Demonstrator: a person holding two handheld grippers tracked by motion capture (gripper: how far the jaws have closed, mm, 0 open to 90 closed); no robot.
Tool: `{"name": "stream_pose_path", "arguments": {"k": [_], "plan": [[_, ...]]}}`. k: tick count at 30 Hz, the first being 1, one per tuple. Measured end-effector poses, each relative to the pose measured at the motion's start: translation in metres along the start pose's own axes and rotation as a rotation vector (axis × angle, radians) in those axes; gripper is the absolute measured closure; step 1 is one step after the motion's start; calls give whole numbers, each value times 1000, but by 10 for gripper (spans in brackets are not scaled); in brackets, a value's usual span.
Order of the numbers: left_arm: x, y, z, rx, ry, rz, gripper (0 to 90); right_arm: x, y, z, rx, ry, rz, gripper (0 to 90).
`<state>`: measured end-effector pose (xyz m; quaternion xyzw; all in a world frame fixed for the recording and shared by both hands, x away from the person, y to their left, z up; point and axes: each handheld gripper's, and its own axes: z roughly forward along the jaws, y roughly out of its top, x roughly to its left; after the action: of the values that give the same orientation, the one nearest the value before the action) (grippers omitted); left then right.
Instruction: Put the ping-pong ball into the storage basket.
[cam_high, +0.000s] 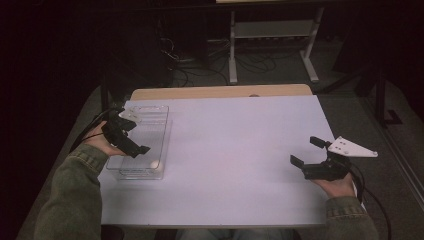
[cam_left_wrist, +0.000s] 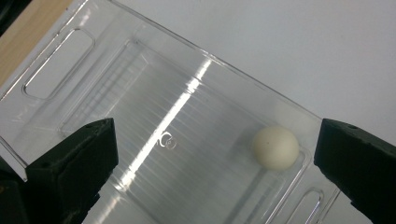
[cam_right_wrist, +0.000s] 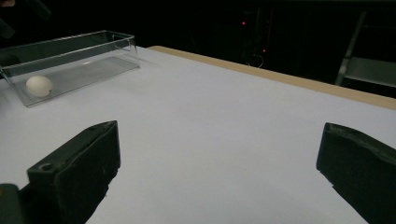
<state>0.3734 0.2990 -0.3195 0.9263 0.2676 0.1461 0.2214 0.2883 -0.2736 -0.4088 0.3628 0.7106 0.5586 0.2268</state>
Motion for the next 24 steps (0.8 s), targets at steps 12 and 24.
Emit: {"name": "stream_pose_path", "arguments": {"k": [12, 24], "plan": [[-10, -8, -4, -69, 29, -4, 0, 0, 0, 0, 2, 1, 3, 0], [-18, -19, -14, -171, 64, -34, 0, 0, 0, 1, 3, 2, 1, 0]]}}
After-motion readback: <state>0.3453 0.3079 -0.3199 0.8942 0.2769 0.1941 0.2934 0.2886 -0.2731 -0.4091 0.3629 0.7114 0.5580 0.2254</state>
